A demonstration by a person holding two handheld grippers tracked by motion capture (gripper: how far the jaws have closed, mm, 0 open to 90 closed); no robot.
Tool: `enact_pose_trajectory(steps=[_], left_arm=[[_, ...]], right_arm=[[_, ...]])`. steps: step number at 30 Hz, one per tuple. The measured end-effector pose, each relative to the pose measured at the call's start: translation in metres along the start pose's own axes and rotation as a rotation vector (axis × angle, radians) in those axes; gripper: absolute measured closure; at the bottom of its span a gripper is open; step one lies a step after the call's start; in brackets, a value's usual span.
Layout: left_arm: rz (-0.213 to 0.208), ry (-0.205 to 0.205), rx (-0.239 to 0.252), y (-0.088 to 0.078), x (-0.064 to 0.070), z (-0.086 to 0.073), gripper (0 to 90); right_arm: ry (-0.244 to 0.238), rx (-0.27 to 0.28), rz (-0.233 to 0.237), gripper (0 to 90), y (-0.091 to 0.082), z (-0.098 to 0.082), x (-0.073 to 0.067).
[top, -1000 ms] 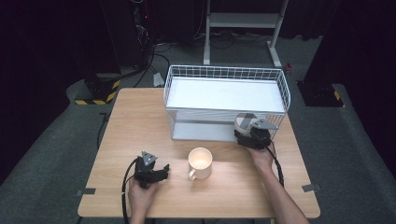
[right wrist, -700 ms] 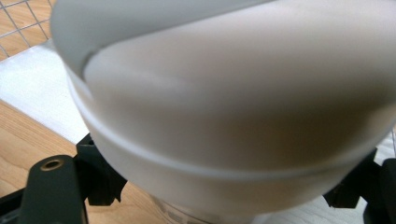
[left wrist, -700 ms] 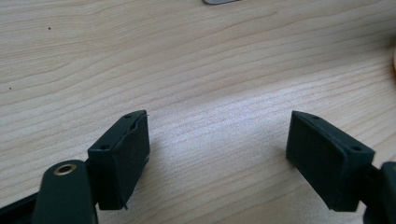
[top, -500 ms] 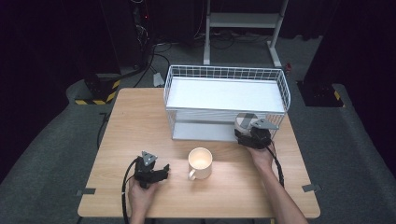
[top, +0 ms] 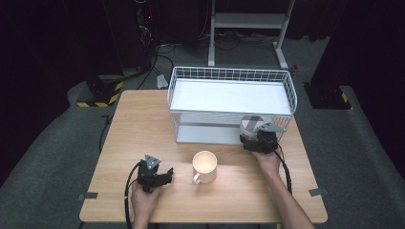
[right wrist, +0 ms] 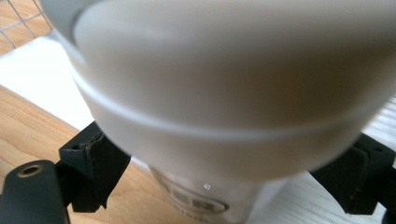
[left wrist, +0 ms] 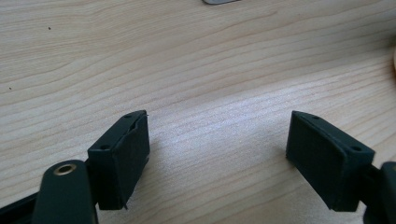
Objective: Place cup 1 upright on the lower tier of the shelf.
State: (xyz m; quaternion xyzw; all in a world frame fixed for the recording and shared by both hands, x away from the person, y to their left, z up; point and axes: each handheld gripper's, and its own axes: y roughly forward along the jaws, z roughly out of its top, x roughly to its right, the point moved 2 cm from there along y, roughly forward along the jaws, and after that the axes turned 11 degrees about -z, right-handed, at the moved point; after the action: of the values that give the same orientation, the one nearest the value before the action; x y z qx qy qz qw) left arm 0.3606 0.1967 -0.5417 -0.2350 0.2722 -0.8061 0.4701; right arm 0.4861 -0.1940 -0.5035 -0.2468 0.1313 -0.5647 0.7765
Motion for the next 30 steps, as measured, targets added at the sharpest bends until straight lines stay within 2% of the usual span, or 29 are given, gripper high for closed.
enact_pose_trajectory(steps=[3,10,14,17,20,24,26,28,30], left_arm=[[0.0,0.0,0.0,0.0,0.0,0.0,21.7],[0.0,0.001,0.0,0.0,0.0,0.0,21.7],[0.0,0.001,0.0,0.0,0.0,0.0,21.7],[0.0,0.001,0.0,0.0,0.0,0.0,21.7],[0.0,0.002,0.0,0.0,0.0,0.0,21.7],[-0.001,0.002,-0.001,0.0,0.0,0.0,21.7],[-0.001,0.006,-0.004,0.0,0.0,0.0,21.7],[-0.001,0.005,0.001,0.0,0.0,0.0,21.7],[-0.002,0.006,0.0,0.0,0.0,0.0,21.7]], right_arm=[[0.007,-0.028,-0.012,14.2,-0.003,-0.002,-0.001],[0.017,-0.047,-0.04,23.8,-0.011,-0.015,-0.002],[0.021,-0.049,-0.049,25.3,-0.013,-0.018,-0.003],[0.019,-0.058,-0.057,27.6,-0.011,-0.018,-0.004],[0.05,-0.068,-0.058,31.1,-0.008,-0.017,-0.003],[0.051,-0.073,-0.066,33.4,-0.003,-0.015,-0.002],[0.072,-0.087,-0.072,34.1,-0.001,-0.013,-0.003],[0.069,-0.072,-0.08,39.2,0.0,-0.011,-0.003],[0.09,-0.067,-0.081,41.1,0.002,-0.011,-0.003]])
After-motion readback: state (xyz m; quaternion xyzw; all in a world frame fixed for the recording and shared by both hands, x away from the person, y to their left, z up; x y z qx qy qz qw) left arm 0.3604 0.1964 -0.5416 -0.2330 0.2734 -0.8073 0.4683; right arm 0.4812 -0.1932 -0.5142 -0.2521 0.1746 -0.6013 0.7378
